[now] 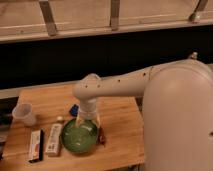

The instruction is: Pick up the ceramic bowl

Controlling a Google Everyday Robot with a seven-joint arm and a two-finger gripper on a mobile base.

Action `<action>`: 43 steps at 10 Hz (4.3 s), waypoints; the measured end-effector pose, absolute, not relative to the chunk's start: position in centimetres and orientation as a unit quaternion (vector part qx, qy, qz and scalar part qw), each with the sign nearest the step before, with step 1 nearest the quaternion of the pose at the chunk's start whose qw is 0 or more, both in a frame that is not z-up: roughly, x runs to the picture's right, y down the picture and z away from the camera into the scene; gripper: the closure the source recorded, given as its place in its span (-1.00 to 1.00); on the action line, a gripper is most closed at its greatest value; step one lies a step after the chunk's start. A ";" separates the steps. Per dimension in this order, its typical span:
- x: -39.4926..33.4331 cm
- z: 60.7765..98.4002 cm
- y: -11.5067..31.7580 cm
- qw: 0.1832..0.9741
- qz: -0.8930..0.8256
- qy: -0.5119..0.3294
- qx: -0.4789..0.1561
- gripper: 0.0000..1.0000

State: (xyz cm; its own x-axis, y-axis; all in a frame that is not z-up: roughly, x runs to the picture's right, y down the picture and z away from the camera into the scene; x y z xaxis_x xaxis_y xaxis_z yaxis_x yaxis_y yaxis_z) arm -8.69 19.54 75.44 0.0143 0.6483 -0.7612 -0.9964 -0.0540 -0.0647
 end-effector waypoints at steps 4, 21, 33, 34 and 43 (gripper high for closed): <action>-7.7 76.7 21.2 0.614 0.655 0.288 -0.333 -0.30; -9.2 78.9 23.7 0.582 0.658 0.281 -0.387 0.84; -9.3 78.9 23.6 0.584 0.657 0.280 -0.387 0.84; -9.3 78.9 23.6 0.584 0.657 0.280 -0.387 0.84; -8.2 76.0 18.6 0.605 0.680 0.242 -0.337 0.84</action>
